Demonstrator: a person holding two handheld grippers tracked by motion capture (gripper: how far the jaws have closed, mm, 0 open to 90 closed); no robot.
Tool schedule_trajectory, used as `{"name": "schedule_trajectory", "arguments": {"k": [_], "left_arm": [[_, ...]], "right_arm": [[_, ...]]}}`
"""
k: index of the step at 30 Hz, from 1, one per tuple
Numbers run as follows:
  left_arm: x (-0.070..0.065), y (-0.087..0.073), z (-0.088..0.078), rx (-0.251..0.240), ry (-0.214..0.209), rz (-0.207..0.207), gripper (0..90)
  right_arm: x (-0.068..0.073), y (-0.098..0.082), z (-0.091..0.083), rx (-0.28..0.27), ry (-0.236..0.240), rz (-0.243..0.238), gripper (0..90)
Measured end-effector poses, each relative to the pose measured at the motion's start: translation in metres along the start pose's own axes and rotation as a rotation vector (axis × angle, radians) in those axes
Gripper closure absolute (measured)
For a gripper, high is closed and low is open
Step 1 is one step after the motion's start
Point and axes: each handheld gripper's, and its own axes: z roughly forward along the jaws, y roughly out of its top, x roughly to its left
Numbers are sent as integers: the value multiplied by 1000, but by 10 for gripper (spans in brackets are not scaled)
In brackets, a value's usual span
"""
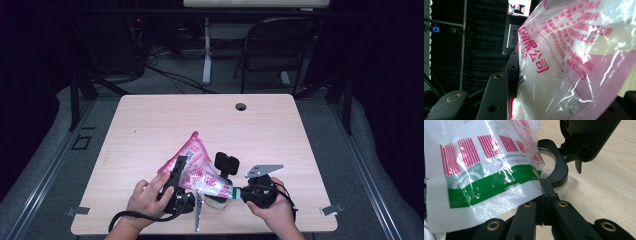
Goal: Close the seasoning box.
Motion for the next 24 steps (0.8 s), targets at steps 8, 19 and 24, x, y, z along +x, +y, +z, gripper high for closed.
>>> {"name": "schedule_trajectory", "arguments": {"k": [8,19,24], "left_arm": [[0,0,0,3,-2,-5,621],[1,1,0,-4,10,5,621],[0,1,0,-4,7,2,621]], "right_arm": [[0,0,0,1,0,1,900],[-1,0,1,1,0,1,900],[-1,-1,1,-1,0,2,900]]}}
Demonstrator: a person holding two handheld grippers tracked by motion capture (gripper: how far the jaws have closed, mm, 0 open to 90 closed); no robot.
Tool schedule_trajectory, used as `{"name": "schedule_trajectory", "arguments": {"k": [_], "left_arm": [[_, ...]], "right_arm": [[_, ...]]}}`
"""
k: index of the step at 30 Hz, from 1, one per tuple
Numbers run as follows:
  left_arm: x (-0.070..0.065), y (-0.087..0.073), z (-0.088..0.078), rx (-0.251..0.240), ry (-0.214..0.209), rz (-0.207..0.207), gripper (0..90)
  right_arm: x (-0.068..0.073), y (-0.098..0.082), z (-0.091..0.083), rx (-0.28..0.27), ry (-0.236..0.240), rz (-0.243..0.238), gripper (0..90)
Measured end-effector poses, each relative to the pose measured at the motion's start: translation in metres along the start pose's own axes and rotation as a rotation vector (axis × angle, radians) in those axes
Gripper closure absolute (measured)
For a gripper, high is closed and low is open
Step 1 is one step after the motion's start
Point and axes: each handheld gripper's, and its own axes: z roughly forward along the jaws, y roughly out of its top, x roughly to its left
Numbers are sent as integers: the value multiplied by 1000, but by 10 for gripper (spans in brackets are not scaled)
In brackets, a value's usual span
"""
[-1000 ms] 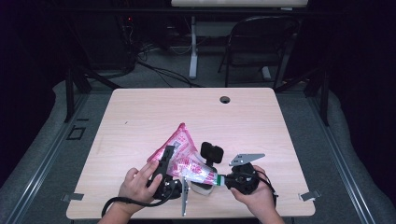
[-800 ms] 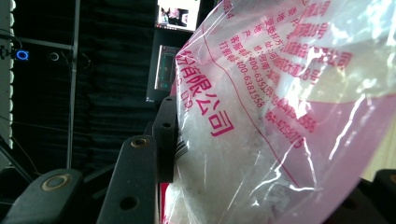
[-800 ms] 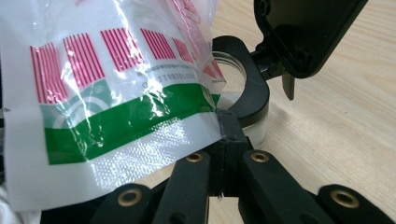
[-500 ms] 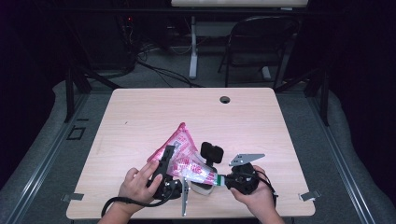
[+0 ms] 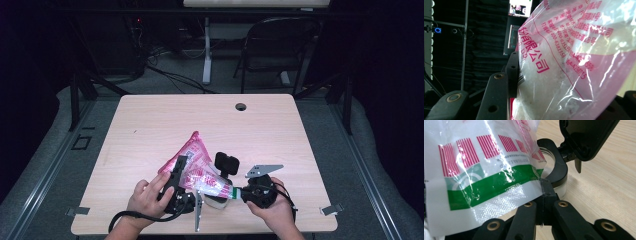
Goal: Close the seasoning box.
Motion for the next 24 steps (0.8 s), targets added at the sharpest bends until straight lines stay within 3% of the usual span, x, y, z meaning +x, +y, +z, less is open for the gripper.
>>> {"name": "schedule_trajectory", "arguments": {"k": [24], "left_arm": [[1,0,0,-1,5,0,622]], "right_arm": [[0,0,2,1,0,1,900]]}}
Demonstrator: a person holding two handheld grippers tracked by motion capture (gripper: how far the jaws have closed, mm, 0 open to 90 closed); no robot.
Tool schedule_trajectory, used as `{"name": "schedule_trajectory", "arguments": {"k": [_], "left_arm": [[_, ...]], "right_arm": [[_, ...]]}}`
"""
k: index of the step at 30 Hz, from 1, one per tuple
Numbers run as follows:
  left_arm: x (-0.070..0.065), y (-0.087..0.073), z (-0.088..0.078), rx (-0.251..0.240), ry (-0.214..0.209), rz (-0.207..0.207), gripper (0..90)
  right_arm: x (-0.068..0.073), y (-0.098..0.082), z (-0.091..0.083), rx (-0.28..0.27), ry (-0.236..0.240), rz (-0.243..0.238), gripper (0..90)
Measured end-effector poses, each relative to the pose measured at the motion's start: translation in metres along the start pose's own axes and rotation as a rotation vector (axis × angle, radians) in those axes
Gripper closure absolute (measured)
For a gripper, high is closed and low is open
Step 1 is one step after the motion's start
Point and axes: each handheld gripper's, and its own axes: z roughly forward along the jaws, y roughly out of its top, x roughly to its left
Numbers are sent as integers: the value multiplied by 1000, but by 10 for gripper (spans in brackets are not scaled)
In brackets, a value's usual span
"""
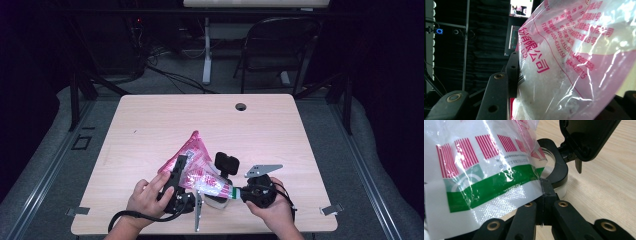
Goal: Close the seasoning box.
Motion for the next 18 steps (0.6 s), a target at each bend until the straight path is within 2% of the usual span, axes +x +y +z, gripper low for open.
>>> {"name": "schedule_trajectory", "arguments": {"k": [3,18], "left_arm": [[1,0,0,-5,9,11,622],[1,1,0,-4,2,6,622]], "right_arm": [[0,0,0,-1,1,-1,900],[0,0,0,5,-1,-4,900]]}}
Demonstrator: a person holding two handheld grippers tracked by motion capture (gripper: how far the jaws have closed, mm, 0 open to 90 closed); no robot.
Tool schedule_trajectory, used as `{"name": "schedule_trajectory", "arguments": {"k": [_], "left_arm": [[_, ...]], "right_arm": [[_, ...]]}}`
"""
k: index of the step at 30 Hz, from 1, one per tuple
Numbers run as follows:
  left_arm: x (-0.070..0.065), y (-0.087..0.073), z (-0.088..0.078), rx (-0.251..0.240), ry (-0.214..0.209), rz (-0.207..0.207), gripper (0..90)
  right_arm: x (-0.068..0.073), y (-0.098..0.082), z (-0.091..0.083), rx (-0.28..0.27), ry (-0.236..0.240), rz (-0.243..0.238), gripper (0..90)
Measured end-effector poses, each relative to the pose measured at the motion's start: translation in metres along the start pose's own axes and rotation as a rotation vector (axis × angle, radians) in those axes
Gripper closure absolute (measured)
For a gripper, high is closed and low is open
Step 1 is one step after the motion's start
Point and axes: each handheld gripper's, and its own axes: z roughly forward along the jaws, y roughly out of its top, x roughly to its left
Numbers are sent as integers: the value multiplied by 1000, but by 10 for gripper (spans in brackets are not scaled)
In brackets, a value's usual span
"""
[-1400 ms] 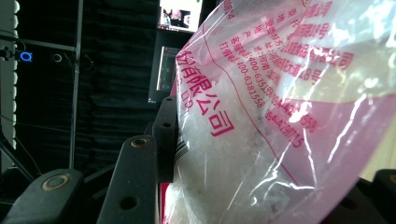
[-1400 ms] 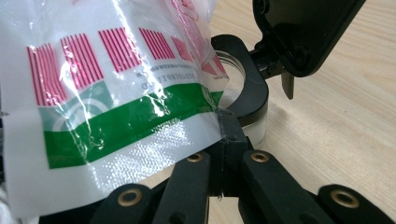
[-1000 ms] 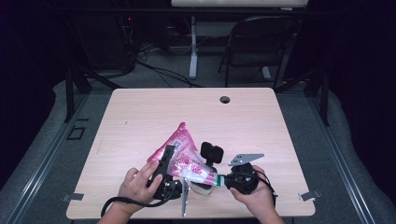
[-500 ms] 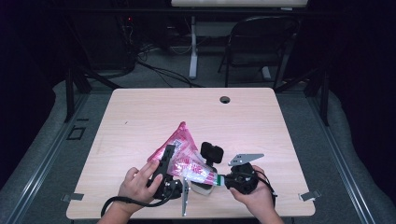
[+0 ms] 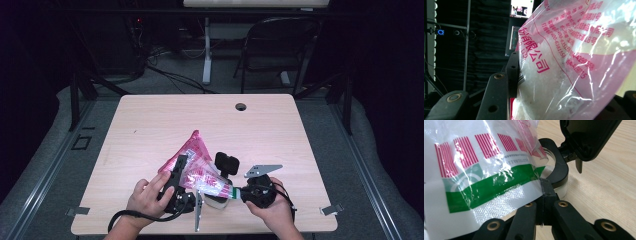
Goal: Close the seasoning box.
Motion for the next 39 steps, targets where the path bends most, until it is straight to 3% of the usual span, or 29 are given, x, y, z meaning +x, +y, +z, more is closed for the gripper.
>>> {"name": "schedule_trajectory", "arguments": {"k": [24,39], "left_arm": [[3,5,1,8,-7,49,622],[5,5,2,1,-10,58,621]], "right_arm": [[-2,-1,0,-1,-6,13,900],[-2,-1,0,-7,-3,18,900]]}}
